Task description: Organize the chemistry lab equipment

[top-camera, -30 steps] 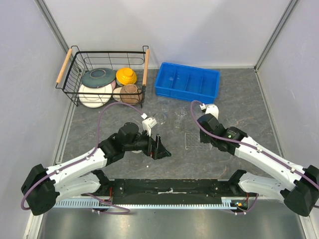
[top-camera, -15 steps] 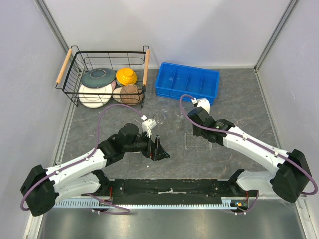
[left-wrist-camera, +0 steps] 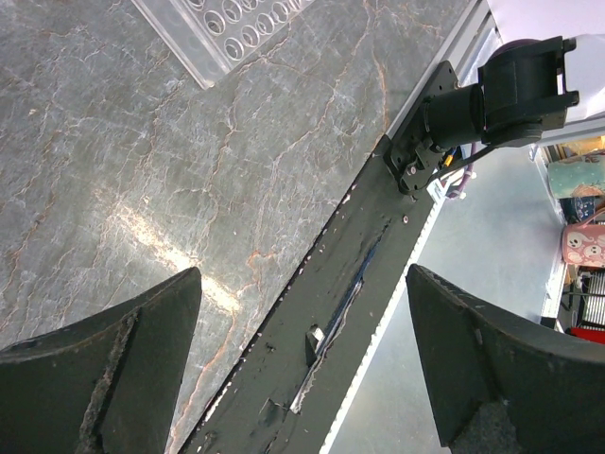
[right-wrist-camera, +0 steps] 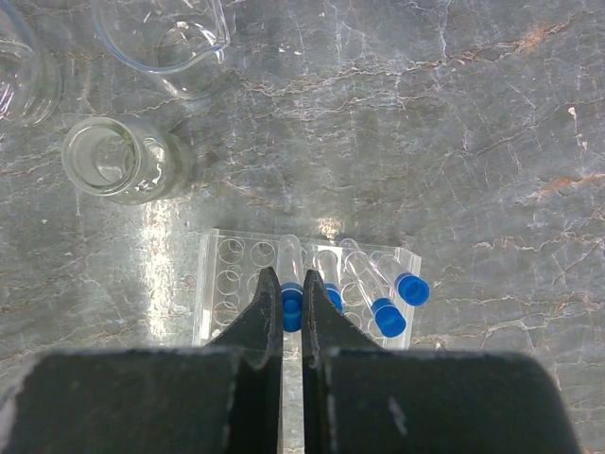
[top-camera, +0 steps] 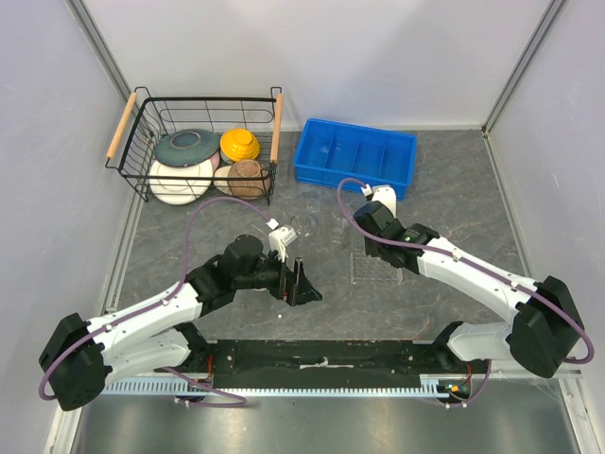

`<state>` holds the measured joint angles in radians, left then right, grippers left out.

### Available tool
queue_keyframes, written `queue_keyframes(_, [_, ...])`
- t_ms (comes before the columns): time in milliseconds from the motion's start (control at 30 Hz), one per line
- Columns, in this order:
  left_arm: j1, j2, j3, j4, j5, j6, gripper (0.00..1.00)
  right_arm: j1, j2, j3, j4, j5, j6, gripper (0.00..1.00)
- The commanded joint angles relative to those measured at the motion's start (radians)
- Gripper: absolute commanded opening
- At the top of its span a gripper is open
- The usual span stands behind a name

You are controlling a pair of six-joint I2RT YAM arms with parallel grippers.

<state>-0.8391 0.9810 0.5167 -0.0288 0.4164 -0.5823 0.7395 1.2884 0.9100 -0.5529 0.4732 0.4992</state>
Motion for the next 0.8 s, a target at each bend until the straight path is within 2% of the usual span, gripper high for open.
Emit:
queue_keyframes(0, [0.003, 0.002, -0.004, 0.001, -0.013, 0.035, 0.94, -0.014, 0.005, -0.003, 0.041, 0.027, -0.013, 0.00])
queue_keyframes(767, [0.002, 0.013, 0.000, 0.003, -0.011, 0.035, 0.94, -0.028, -0.041, -0.036, 0.016, -0.057, -0.044, 0.00])
